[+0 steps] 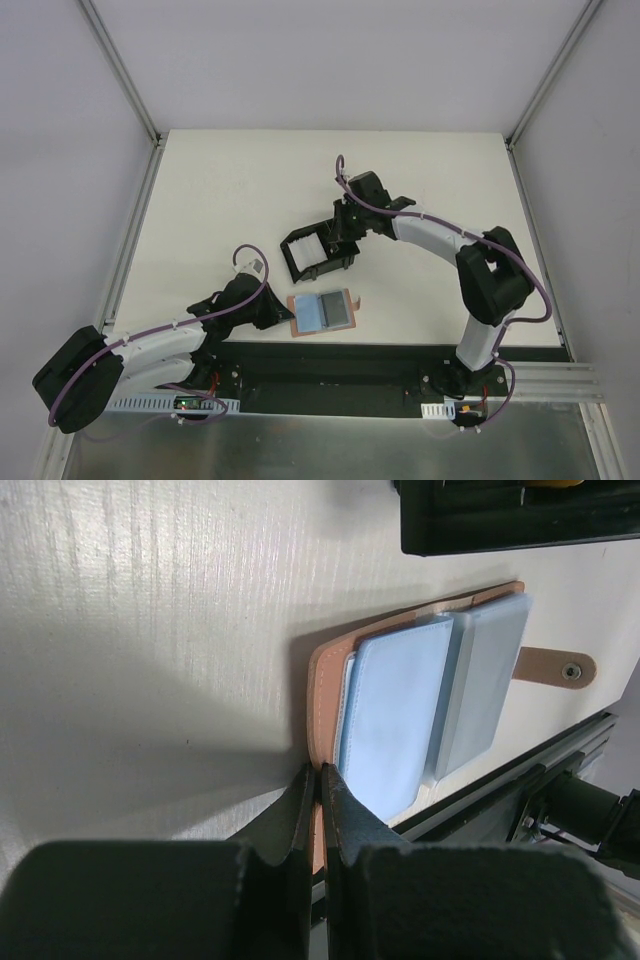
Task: Put the credit cards into the card holder
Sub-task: Pick up the credit card from the storage box, then insert the credit card into the card holder.
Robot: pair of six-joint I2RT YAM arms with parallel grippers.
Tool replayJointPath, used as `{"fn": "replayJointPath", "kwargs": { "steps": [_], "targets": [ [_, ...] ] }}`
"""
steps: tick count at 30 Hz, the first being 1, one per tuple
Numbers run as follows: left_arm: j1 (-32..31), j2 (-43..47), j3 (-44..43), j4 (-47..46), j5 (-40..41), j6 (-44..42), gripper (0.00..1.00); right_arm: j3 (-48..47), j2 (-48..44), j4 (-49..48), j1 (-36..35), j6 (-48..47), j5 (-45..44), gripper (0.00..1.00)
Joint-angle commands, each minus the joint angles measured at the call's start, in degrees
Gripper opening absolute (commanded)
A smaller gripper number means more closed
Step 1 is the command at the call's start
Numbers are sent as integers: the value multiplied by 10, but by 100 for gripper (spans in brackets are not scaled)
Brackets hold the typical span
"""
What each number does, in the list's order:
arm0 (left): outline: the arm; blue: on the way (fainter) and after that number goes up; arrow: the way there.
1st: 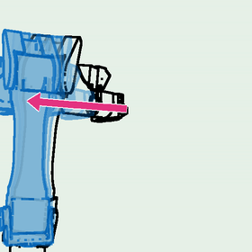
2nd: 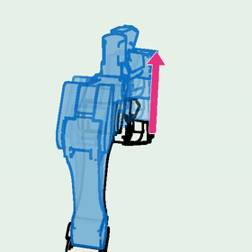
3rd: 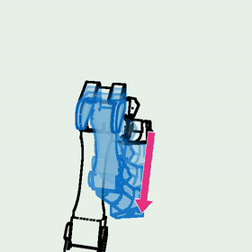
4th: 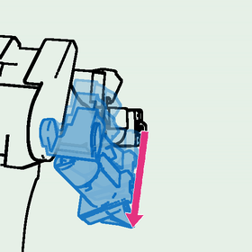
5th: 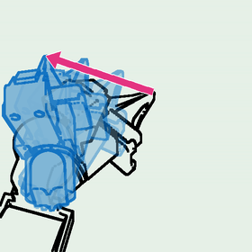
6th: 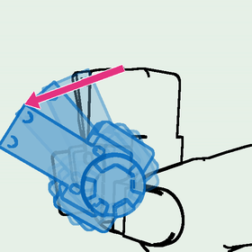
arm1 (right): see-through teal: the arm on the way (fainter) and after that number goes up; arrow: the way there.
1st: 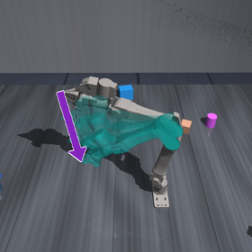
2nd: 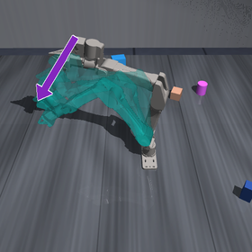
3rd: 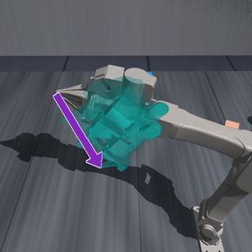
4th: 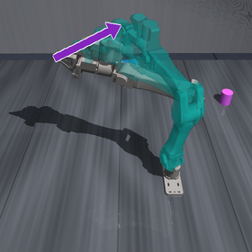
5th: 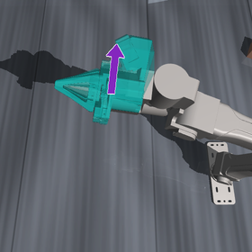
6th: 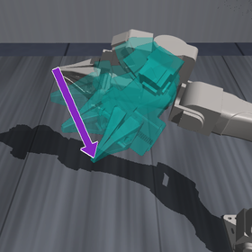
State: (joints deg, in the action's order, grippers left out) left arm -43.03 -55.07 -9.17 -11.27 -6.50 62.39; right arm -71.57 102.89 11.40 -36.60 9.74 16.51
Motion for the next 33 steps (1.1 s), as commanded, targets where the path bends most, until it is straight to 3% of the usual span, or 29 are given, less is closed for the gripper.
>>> {"fn": "replayJointPath", "kwargs": {
  "steps": [1, 9, 16, 19, 27, 30, 33],
  "targets": [
    [4, -4, -4, 6, -4, -9, 0, -30, -36, 26, -1, -19, -26, 1],
    [4, -2, -1, 6, -6, -7, 0, -10, -92, 18, -1, -43, -71, 0],
    [4, 3, 4, 6, -8, -9, 0, 36, -153, -22, 1, 2, -47, 1],
    [4, 7, 6, 6, -7, -5, 0, 83, -189, -65, 4, 64, -13, 0],
    [4, 16, 13, 6, -7, -1, 0, 299, -301, -231, -3, 352, -2, 0],
    [4, 14, 13, 7, -8, -2, 0, 375, -348, -313, -23, 364, 3, 0],
    [4, 14, 13, 6, -5, -1, 0, 414, -373, -305, -54, 332, -14, 0]
  ]
}}
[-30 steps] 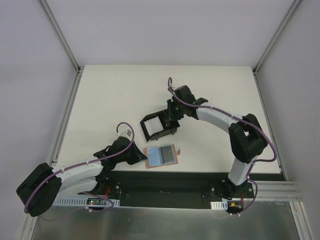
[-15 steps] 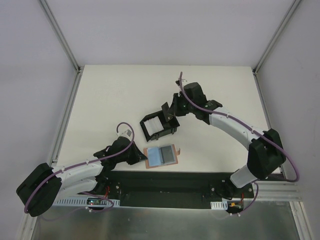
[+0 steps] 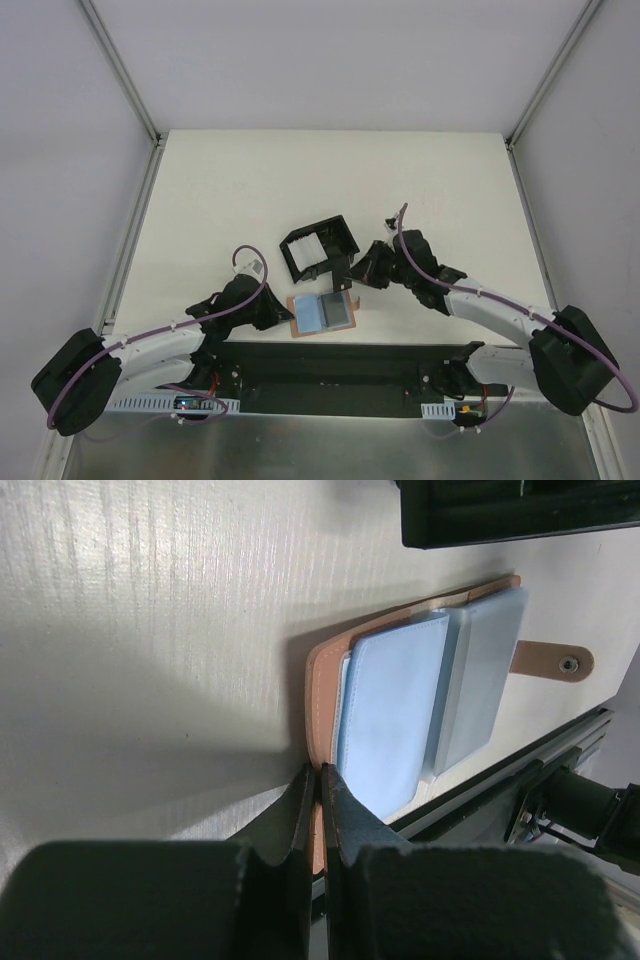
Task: Put the credit cards into the card holder
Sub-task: Insert the credit card into the card holder.
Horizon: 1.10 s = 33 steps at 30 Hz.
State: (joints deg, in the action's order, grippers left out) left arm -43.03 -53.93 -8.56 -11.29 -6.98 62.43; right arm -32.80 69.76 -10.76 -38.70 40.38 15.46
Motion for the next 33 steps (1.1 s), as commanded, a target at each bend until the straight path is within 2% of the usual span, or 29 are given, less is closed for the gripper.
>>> {"fn": "replayJointPath", "kwargs": {
  "steps": [1, 5, 14, 25, 33],
  "targets": [
    [4, 1, 7, 7, -1, 0, 0, 37, -42, -80, -42, 18, -4, 0],
    [4, -2, 6, 7, -2, -4, 0, 61, -13, -91, -75, -9, -4, 0],
    [4, -6, 6, 7, -5, 2, 0, 107, 81, -227, -120, 5, -16, 0],
    [4, -6, 9, 7, -7, 4, 0, 137, 180, -364, -132, 23, -13, 0],
    [4, -5, 9, 11, -5, 6, 0, 143, 194, -371, -132, 26, -17, 0]
  ]
}}
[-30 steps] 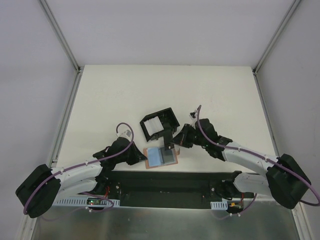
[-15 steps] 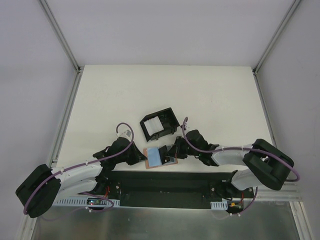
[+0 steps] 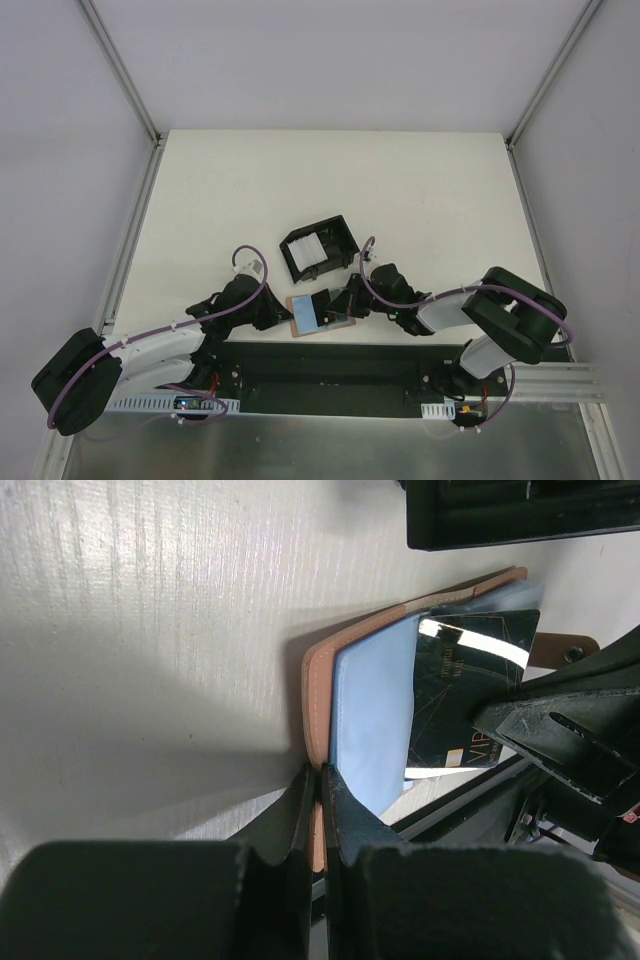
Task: Put the credit cards into the card holder
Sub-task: Insert the credit card into the card holder.
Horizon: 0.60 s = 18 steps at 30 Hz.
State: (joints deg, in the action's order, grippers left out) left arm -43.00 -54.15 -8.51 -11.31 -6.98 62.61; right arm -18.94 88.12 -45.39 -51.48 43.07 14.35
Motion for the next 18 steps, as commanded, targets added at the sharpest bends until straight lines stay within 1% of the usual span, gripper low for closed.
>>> {"fn": "replayJointPath", "kwargs": {
  "steps": [1, 4, 10, 18],
  "targets": [
    [4, -2, 9, 10, -4, 4, 0, 6, 9, -23, -5, -2, -7, 0],
    [4, -1, 9, 12, -5, 4, 0, 17, -2, -16, -5, -1, -21, 0],
    [4, -1, 9, 14, -2, 5, 0, 17, -33, 43, -6, -9, -35, 0],
    [4, -16, 0, 14, -3, 1, 0, -1, -4, 49, -16, 7, -29, 0]
  ]
}}
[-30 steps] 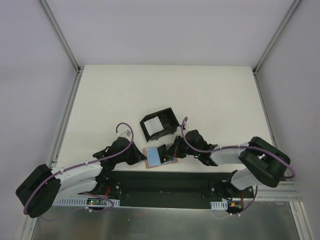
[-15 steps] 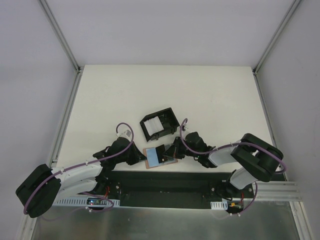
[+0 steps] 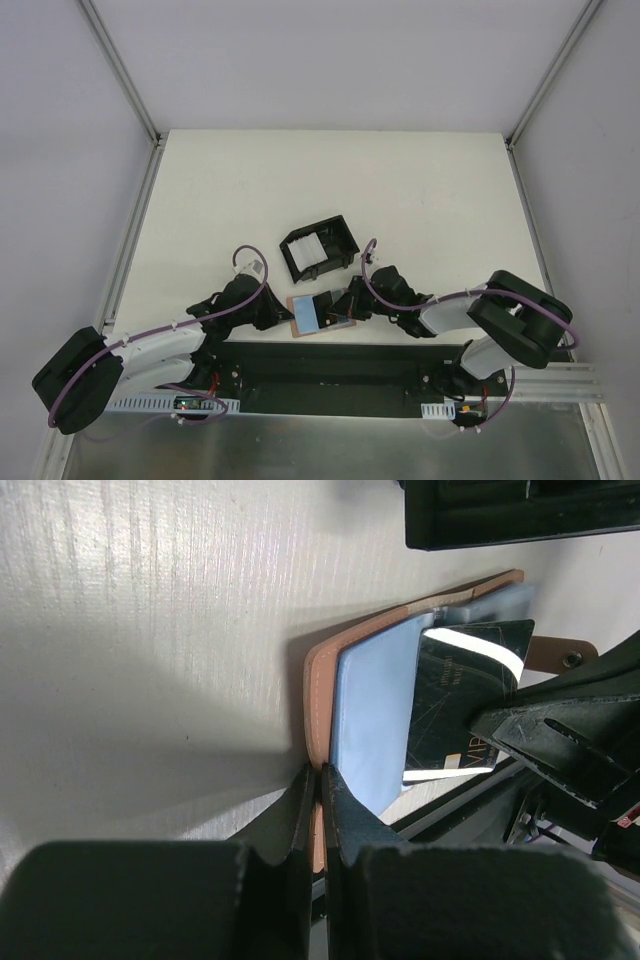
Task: Put the credit cards into the card holder
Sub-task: Insert the credit card into the card holder.
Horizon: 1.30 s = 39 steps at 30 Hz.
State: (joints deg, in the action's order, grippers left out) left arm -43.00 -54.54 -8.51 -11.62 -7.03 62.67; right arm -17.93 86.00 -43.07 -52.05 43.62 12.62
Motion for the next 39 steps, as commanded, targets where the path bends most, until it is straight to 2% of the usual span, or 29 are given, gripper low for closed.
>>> {"fn": "replayJointPath", "kwargs": {
  "steps": [1, 9, 14, 20, 30, 39],
  "targets": [
    [4, -13, -1, 18, -3, -1, 0, -13, 22, 26, -14, 2, -12, 0],
    [4, -12, 0, 17, -1, 0, 0, -6, 47, -5, -17, 23, -21, 0],
    [4, -8, 2, 17, -3, 0, 0, 9, 23, -11, -18, 34, -38, 0],
    [4, 4, 10, 17, 3, 6, 0, 16, -20, 42, -17, 14, -72, 0],
    [5, -1, 7, 18, 1, 3, 0, -7, 28, 43, -19, 36, -37, 0],
    [4, 1, 9, 17, 3, 4, 0, -17, 24, 84, -19, 52, -30, 0]
  ]
}}
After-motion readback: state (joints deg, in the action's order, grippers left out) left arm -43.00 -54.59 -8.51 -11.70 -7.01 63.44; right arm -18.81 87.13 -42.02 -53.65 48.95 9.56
